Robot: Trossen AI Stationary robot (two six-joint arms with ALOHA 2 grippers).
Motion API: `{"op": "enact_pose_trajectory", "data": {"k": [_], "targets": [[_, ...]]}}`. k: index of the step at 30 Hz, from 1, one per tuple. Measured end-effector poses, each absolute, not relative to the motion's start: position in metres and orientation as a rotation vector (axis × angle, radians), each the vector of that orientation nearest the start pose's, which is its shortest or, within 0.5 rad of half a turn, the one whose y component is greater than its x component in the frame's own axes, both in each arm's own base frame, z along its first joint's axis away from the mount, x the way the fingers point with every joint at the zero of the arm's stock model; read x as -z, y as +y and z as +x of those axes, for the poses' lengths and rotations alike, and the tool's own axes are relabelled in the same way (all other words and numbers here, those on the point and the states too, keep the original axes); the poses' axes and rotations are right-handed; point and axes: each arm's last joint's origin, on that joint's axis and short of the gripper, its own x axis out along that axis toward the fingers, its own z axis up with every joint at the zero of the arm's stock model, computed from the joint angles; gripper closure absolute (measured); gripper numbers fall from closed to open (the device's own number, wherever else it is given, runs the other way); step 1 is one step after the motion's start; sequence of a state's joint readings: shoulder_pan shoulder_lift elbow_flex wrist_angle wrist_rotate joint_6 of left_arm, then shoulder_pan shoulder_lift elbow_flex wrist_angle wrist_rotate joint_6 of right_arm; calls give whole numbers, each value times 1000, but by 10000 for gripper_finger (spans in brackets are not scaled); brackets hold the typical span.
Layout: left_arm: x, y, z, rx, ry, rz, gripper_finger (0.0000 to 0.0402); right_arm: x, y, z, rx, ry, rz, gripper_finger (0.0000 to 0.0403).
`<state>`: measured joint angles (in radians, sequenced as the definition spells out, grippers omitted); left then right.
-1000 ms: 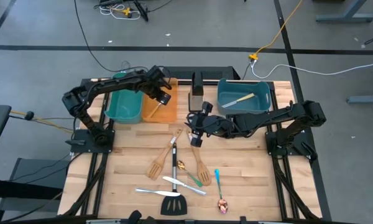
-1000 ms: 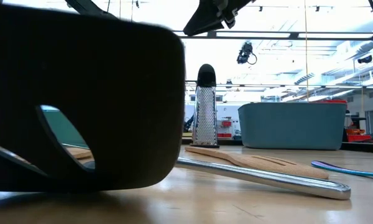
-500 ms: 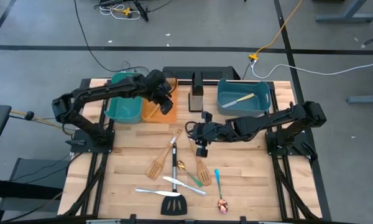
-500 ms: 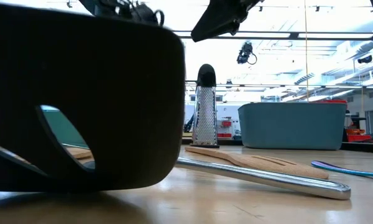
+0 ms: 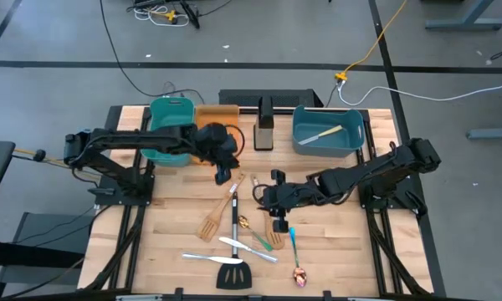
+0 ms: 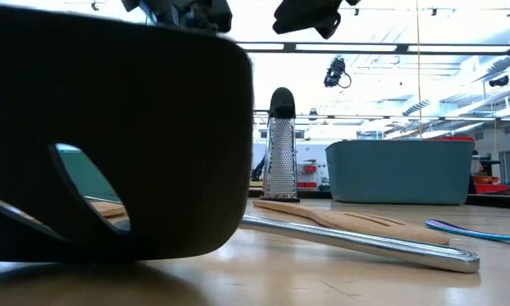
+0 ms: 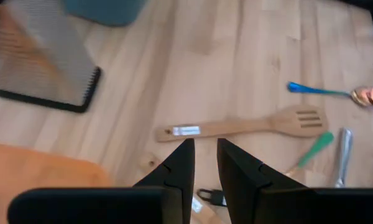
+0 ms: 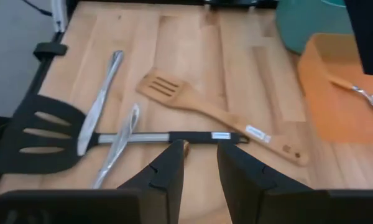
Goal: Pick & Place Kitchen Items
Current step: Put the right silver table knife into the blue bin
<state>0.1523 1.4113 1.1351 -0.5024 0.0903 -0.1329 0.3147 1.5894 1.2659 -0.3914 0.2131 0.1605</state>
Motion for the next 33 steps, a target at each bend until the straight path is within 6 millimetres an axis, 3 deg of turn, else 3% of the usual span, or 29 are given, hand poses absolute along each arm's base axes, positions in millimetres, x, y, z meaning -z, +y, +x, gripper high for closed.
{"op": "enact_pose_trajectory", "data": {"k": [11, 24, 33], "targets": [[-287, 6, 299, -113, 773, -128, 328, -280, 140, 322, -147, 714, 15, 296], [-287, -3, 299, -102, 773, -143, 328, -246, 170, 335, -253, 785, 137, 296], [-287, -8, 299, -96, 779, -161, 328, -209, 184, 351, -276, 826, 159, 296]]}}
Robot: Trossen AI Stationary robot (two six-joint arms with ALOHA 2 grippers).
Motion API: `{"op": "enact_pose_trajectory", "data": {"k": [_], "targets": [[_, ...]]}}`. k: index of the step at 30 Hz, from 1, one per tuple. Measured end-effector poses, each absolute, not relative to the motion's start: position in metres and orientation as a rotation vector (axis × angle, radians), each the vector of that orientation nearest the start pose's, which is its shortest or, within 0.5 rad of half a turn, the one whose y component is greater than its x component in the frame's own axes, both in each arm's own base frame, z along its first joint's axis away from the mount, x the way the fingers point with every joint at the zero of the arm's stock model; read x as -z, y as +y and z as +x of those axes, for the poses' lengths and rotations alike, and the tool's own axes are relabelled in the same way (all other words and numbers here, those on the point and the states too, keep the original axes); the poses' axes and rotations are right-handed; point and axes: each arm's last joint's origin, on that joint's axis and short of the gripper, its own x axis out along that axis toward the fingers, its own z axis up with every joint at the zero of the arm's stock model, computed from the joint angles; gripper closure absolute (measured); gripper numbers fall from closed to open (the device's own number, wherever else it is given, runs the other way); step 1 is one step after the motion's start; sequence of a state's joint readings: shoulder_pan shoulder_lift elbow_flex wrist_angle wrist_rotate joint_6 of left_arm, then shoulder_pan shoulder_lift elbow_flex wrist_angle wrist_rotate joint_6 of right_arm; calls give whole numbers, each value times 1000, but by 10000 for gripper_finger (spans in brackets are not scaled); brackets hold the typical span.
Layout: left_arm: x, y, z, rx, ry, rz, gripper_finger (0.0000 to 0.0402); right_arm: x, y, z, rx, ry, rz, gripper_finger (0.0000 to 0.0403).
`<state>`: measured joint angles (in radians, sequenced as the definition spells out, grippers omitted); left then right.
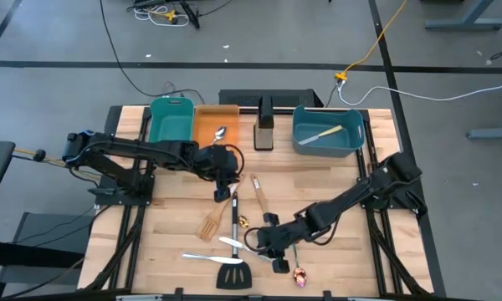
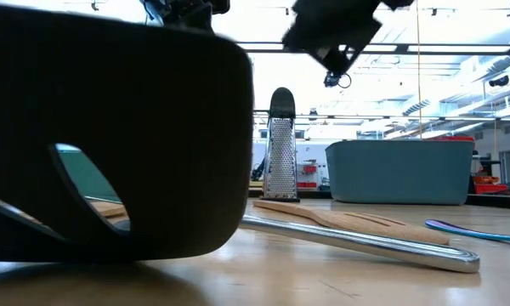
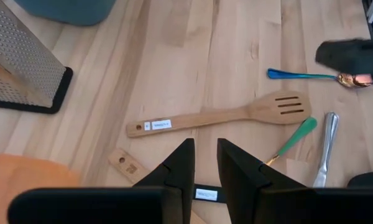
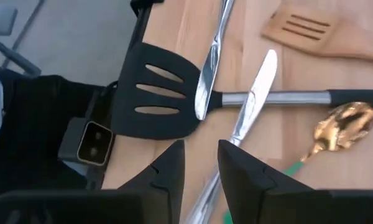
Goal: Pick & Place Kitchen Items
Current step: Put the right silver table knife into the blue bin
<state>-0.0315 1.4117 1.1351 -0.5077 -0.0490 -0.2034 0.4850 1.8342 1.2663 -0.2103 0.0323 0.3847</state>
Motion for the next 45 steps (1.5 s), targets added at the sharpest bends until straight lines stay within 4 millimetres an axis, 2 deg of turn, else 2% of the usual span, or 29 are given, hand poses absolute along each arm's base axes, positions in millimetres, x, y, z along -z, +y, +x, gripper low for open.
{"op": "enact_pose_trajectory", "data": {"k": [10, 22, 29, 32, 36, 41, 45], "targets": [[-286, -15, 298, -84, 786, -179, 328, -170, 189, 362, -238, 892, 159, 296], [-286, -18, 298, -88, 786, -201, 328, -148, 192, 369, -196, 903, 166, 296], [-286, -18, 298, -88, 786, -201, 328, -150, 191, 370, -168, 891, 154, 296], [-286, -18, 298, -88, 786, -201, 328, -155, 196, 379, -175, 876, 160, 296], [-286, -18, 298, -88, 789, -200, 328, -153, 205, 395, -183, 944, 86, 296], [-285, -17, 297, -90, 805, -199, 328, -162, 207, 404, -141, 1065, 38, 296], [-284, -18, 296, -88, 812, -197, 328, -170, 206, 408, -87, 1037, 73, 296]]}}
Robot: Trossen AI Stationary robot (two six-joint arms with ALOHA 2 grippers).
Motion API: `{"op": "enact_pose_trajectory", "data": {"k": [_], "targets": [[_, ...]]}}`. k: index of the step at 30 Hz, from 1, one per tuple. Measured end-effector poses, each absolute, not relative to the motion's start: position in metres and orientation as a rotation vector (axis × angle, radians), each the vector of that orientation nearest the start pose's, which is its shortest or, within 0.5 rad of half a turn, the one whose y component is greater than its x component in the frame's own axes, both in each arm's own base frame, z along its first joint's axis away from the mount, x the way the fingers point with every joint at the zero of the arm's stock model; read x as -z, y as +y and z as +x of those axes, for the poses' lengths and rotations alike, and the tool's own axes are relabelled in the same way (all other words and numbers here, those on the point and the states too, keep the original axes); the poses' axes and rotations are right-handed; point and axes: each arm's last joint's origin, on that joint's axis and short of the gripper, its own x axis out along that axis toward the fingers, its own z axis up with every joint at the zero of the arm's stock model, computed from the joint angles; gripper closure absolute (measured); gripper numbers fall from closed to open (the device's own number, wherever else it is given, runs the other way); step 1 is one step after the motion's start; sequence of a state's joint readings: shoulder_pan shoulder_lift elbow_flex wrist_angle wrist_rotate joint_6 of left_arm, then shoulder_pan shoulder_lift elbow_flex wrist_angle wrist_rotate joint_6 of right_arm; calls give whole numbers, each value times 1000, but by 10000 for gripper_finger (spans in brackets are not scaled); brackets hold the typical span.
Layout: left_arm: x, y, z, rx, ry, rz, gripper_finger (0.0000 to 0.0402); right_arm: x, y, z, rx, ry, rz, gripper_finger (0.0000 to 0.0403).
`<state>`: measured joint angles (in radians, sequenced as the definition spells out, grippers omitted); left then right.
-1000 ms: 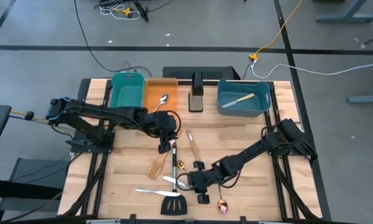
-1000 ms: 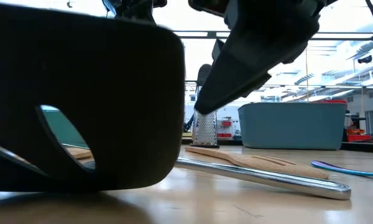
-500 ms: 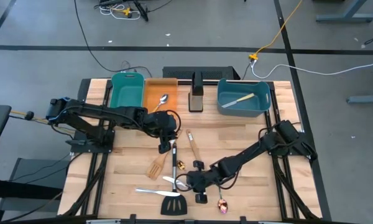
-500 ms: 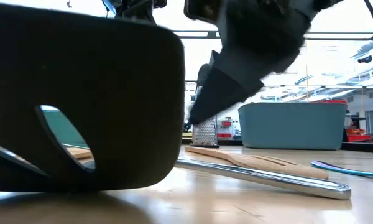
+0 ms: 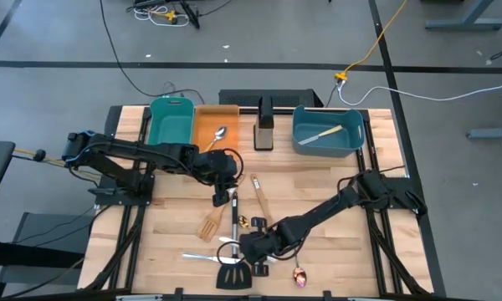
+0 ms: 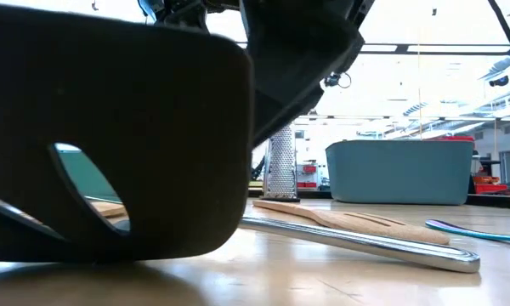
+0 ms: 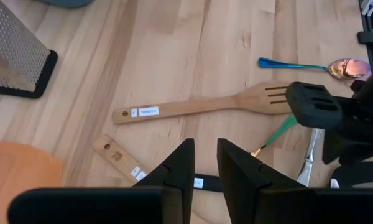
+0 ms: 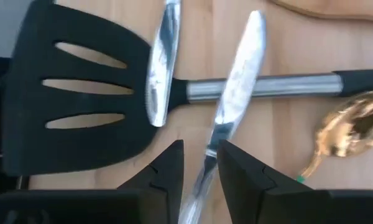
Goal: Pick & Place Kitchen Items
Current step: Put the right silver table knife into the blue bin
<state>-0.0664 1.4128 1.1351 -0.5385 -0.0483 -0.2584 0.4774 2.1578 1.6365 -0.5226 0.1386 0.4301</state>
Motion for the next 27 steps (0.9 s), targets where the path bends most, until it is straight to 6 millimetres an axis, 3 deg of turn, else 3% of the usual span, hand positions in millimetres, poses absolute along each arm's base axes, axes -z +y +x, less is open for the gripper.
{"op": "enact_pose_trajectory", "data": {"k": [10, 17, 27], "targets": [[-283, -18, 295, -90, 825, -196, 328, -169, 205, 404, -75, 1101, 114, 295], [-283, -18, 295, -90, 825, -196, 328, -165, 204, 404, -52, 1113, 113, 271], [-283, -18, 295, -90, 825, -196, 328, -148, 204, 408, -39, 1132, 103, 256]]}}
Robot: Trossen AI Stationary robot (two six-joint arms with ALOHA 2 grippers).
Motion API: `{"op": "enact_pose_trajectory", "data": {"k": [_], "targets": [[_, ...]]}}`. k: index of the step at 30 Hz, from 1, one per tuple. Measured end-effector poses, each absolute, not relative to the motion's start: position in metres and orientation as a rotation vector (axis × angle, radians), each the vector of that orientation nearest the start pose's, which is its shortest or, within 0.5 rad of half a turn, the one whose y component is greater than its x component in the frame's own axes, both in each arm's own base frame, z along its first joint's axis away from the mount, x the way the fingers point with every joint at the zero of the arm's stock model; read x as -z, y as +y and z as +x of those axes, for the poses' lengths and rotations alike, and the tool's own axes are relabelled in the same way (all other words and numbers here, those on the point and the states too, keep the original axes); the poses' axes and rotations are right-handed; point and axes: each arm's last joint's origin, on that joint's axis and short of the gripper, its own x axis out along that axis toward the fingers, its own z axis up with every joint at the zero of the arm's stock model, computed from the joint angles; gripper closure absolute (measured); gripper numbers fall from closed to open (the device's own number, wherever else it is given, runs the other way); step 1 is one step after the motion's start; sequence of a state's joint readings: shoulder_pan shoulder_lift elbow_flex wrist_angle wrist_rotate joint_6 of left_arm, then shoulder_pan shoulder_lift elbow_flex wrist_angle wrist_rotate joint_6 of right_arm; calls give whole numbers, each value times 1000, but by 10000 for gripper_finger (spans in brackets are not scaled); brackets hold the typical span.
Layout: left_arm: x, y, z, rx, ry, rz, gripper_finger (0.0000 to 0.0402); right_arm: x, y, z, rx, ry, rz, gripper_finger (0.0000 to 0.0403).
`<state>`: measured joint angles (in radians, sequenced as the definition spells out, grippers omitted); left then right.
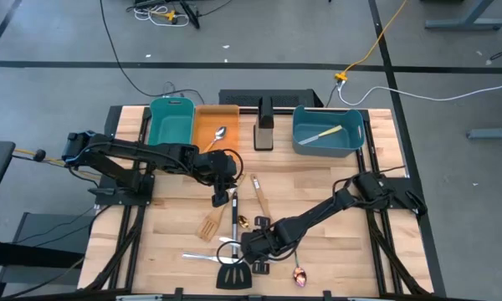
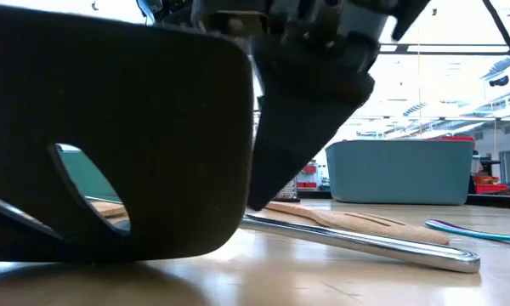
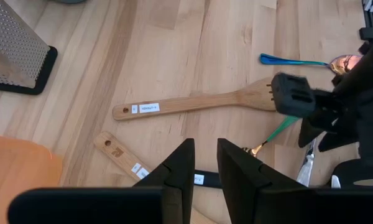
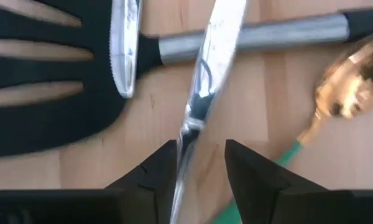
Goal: Pick & Place Kitchen Items
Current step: Put the right silver table knife into the blue bin
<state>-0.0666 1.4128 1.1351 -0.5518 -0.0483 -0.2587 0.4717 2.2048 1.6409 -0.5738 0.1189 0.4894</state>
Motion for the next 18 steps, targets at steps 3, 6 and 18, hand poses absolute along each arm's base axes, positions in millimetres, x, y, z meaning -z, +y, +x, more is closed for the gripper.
{"op": "enact_pose_trajectory", "data": {"k": [3, 6, 18], "targets": [[-284, -18, 295, -90, 824, -196, 328, -144, 205, 408, -40, 1141, 102, 256], [-284, -18, 295, -90, 824, -196, 328, -137, 204, 408, -34, 1166, 92, 256], [-283, -18, 295, -90, 829, -196, 328, -126, 205, 409, -2, 1174, 58, 276]]}}
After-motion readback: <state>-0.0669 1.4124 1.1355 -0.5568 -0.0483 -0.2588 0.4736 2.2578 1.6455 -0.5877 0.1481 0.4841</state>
